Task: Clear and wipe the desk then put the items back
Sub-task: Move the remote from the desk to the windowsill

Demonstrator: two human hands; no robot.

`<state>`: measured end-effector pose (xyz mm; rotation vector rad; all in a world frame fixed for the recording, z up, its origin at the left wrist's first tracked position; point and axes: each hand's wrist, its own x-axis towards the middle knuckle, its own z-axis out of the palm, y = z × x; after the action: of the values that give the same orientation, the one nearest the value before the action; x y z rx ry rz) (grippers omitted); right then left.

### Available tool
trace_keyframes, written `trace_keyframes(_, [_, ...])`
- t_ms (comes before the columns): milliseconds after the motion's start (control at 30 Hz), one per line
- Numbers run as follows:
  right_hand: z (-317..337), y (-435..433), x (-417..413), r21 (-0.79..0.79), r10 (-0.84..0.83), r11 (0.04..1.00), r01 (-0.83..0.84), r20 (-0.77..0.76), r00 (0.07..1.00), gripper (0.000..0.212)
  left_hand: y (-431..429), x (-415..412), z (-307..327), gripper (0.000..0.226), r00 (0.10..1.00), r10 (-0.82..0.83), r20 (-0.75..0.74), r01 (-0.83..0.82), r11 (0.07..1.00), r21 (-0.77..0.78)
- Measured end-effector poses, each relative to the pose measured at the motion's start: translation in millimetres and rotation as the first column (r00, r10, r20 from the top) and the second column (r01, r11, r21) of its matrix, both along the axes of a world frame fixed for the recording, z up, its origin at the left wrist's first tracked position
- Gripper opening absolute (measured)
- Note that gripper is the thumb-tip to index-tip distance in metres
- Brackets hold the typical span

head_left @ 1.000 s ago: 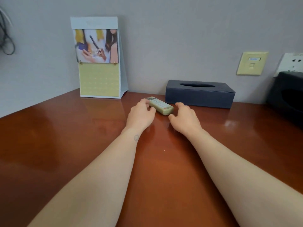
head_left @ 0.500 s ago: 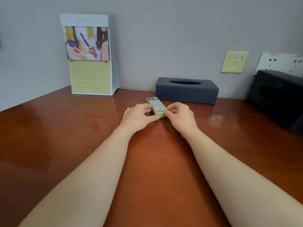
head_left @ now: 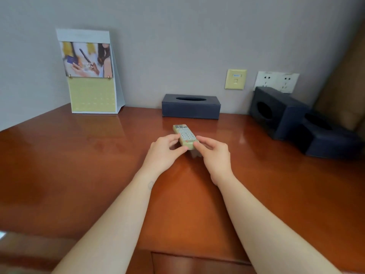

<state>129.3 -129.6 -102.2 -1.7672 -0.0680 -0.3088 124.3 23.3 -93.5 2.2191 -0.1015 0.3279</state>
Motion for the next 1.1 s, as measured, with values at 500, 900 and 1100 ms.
trace_keyframes(500, [12.0,-128.5,-168.2,0.196,-0.267,0.944,0.265,-0.02,0.964,0.031,-133.5,-135.0,26.0,0.058,0.953,-0.302,0.009,0.302,0.948,-0.1])
trace_keyframes(900, [42.5,-256.6,-317.5,0.179,-0.526,0.843,0.507,0.078,0.847,0.025,-273.2,-240.4,51.4,0.056,0.818,-0.567,0.098,0.576,0.807,-0.132])
trace_keyframes(1100, [63.0,-310.6,-395.3,0.203,-0.648,0.758,0.619,0.134,0.75,0.017,-337.6,-294.6,67.0,0.055,0.715,-0.681,0.162,0.7,0.698,-0.154])
